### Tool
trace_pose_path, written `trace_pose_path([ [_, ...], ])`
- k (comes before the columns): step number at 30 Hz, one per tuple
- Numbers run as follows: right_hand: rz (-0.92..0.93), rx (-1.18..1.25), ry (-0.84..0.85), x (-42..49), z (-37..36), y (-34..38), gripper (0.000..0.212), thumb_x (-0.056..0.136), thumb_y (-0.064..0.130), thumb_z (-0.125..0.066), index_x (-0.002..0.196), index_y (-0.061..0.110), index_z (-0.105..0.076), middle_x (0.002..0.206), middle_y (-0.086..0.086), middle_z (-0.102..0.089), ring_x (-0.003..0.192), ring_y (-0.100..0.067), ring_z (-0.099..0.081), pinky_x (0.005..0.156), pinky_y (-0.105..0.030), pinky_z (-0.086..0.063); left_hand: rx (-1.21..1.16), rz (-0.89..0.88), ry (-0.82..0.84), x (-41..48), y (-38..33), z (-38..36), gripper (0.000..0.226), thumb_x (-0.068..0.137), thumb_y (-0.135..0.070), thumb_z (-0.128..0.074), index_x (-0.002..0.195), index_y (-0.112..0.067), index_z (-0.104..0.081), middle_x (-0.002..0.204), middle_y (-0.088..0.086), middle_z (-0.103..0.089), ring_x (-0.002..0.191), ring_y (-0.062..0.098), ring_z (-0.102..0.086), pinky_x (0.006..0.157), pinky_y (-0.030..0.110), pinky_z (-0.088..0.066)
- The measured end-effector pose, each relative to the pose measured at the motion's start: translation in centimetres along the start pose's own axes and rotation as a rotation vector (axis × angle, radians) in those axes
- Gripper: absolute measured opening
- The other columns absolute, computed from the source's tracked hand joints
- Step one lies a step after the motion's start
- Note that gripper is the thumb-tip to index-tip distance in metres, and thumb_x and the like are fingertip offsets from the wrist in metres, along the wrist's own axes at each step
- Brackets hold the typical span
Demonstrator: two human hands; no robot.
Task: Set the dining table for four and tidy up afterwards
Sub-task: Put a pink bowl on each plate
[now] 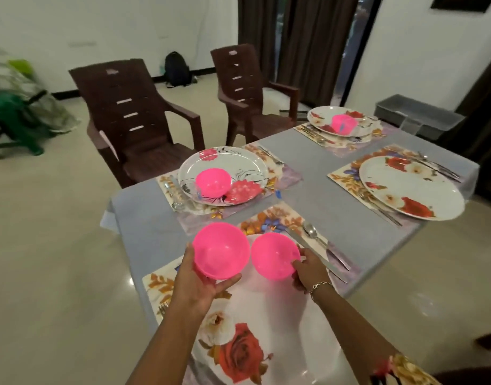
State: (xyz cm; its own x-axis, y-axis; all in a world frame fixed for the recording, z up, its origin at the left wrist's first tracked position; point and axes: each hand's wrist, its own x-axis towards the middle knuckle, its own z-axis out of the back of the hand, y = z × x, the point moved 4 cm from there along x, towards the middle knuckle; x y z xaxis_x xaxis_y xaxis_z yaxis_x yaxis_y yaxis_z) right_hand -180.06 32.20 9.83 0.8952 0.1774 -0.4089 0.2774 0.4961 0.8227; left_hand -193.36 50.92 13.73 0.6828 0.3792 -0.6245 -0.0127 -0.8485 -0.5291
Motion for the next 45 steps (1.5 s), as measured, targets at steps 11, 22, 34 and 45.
trace_pose_path([
  [11,0.017,0.023,0.244,3.0,4.0,0.2,0.007,0.094,0.023,-0.048,0.096,0.017,-0.049,0.059,-0.006,-0.052,0.043,-0.016,-0.045,0.041,-0.020,-0.037,0.003,-0.025,-0.009,-0.8,6.8,-7.5,0.042,0.092,-0.045,-0.045,0.124,-0.019,-0.052,0.122,0.018,-0.052,0.102,0.042,-0.055,0.048,0.052,-0.055],
  [22,0.225,0.111,0.131,4.2,24.1,-0.6,0.014,0.093,0.031,-0.050,0.098,0.019,-0.055,0.052,-0.002,-0.054,0.039,-0.010,-0.044,0.040,-0.019,-0.035,0.127,0.136,0.151,0.6,21.1,-24.0,0.046,0.089,-0.050,-0.047,0.113,-0.012,-0.055,0.115,0.023,-0.056,0.097,0.045,-0.057,0.051,0.054,-0.056],
  [34,0.112,0.138,-0.008,16.3,38.1,-2.9,0.028,0.092,0.006,-0.040,0.115,0.017,-0.051,0.049,-0.005,-0.054,0.039,-0.014,-0.046,0.038,-0.019,-0.035,0.434,0.154,0.236,10.0,28.1,-39.1,0.039,0.093,-0.046,-0.045,0.114,-0.015,-0.056,0.110,0.014,-0.061,0.101,0.033,-0.059,0.078,0.052,-0.054],
  [45,-0.088,0.162,-0.044,33.6,43.5,-0.6,0.024,0.093,0.002,-0.035,0.113,0.010,-0.044,0.055,-0.012,-0.050,0.041,-0.018,-0.043,0.043,-0.021,-0.038,0.388,0.113,0.122,22.5,26.1,-48.7,0.032,0.097,-0.038,-0.043,0.110,-0.011,-0.055,0.114,0.013,-0.058,0.104,0.028,-0.053,0.065,0.037,-0.048],
])
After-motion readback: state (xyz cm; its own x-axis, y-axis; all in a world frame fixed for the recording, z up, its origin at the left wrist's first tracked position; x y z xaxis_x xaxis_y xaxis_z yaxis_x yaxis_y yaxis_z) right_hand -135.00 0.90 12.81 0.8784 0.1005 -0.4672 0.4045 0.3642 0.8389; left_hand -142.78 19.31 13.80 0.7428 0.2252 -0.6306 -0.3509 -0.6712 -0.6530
